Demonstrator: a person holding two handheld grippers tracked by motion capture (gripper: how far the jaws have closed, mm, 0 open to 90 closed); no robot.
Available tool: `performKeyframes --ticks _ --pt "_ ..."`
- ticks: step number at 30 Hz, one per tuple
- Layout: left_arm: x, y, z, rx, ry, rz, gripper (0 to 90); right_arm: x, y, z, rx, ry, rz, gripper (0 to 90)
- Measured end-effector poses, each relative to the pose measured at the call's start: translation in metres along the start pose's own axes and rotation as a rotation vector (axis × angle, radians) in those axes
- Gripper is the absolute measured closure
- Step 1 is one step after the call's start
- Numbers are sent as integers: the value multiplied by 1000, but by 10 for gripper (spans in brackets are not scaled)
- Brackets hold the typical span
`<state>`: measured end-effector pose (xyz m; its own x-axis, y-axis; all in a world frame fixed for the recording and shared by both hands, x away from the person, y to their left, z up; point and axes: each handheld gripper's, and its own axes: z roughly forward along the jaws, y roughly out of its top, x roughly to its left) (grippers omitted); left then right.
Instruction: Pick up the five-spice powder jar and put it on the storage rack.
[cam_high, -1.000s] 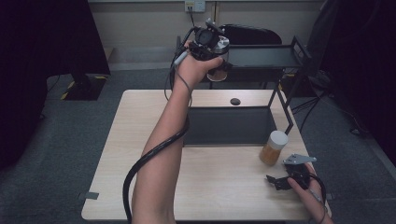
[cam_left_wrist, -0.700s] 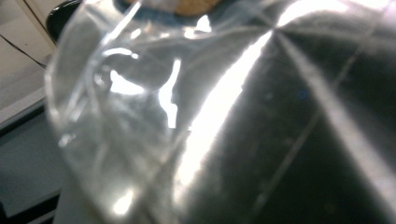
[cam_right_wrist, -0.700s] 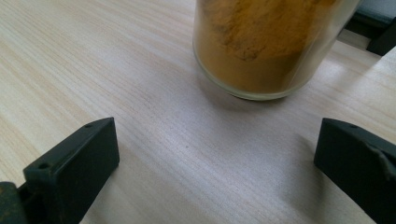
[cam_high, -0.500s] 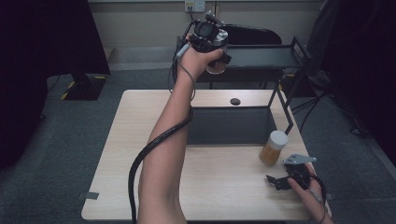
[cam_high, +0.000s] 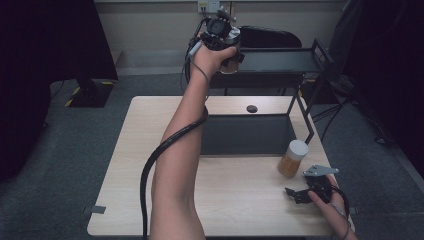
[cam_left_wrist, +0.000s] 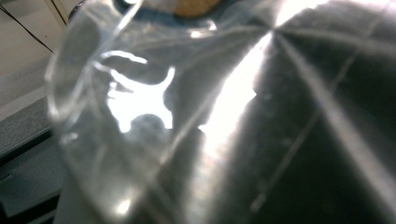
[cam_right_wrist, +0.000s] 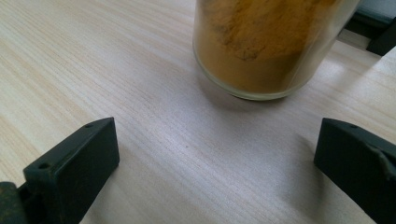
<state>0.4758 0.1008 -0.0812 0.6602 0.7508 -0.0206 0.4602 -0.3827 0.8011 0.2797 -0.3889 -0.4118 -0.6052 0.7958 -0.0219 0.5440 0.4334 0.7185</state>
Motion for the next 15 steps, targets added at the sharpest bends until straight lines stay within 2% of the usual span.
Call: performKeyframes --ticks 10,15 --pt "4 5 9 3 27 -20 312 0 0 0 -1 0 0 0" --pt "6 3 16 -4 41 -34 313 0 0 0 -1 0 0 0"
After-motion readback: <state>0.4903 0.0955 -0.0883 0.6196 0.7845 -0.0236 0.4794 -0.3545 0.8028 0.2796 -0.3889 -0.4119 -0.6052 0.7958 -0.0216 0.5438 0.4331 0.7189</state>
